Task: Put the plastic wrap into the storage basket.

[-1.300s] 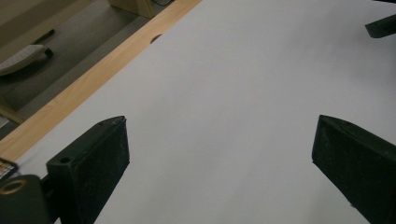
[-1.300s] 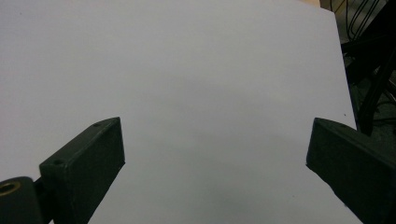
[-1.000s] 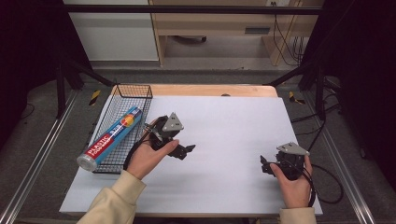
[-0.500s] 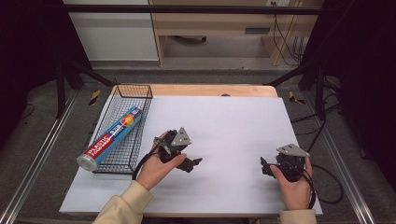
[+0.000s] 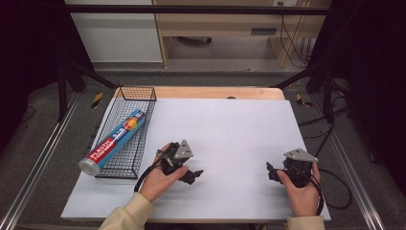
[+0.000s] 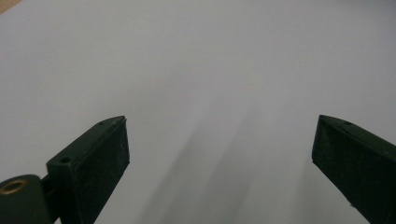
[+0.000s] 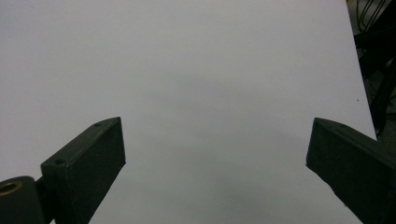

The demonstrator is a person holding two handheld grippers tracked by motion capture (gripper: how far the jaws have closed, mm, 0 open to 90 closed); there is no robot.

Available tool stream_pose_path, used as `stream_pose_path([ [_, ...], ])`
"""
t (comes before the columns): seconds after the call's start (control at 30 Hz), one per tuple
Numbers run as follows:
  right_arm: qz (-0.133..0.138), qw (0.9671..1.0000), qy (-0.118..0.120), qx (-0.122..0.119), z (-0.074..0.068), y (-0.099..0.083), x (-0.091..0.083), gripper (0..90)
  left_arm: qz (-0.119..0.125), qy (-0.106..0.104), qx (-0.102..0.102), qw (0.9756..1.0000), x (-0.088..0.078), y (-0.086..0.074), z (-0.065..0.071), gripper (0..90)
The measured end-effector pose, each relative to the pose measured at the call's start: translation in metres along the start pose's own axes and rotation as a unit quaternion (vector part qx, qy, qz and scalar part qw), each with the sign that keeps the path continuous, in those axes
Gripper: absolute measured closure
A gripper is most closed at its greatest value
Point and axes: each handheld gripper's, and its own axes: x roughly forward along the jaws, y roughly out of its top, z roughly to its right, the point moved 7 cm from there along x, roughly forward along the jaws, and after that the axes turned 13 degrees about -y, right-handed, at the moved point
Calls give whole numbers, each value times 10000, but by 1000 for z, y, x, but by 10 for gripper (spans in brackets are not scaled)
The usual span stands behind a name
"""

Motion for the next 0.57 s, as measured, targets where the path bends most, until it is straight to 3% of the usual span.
stream_pose_path([
  [0.17, -22, 9999, 116, 108, -1, -2, 1, 52, -67, 87, -59, 9999, -1, -14, -3, 43],
  [0.37, 70, 9992, 301, 263, -4, -4, 5, 71, 154, 220, -118, 9996, -10, -21, -7, 44],
  [0.57, 264, 9985, 424, 215, -4, -9, 14, 87, 416, 260, -124, 9987, -21, -25, -4, 44],
])
